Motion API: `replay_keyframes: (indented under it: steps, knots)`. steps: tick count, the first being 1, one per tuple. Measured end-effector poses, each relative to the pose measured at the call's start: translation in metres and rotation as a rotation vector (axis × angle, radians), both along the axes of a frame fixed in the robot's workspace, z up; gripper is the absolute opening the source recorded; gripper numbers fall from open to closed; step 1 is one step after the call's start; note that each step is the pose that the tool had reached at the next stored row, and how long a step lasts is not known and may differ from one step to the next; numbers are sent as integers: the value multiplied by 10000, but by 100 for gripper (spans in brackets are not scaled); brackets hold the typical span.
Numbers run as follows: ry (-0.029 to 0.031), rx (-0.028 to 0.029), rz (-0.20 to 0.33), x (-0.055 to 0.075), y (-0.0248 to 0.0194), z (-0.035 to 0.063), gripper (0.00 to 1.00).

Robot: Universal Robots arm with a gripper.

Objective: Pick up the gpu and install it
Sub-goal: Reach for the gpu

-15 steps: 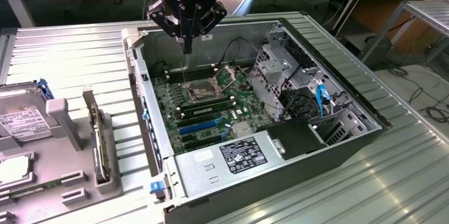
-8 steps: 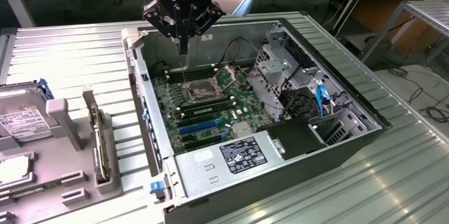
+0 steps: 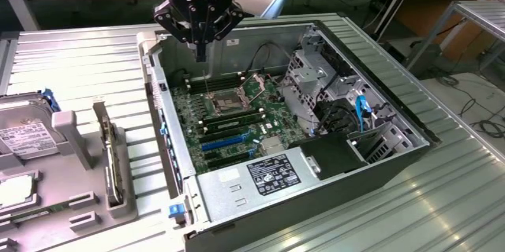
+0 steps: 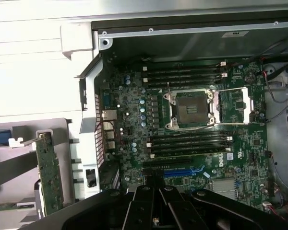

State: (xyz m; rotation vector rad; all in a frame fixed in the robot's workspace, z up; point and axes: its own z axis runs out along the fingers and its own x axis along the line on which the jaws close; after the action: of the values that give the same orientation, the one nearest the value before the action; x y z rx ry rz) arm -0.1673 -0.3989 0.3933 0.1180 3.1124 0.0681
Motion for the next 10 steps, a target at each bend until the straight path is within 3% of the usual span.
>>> replay_keyframes:
  steps: [10]
  knots:
    - [0,0,0,-65,-1,0,11]
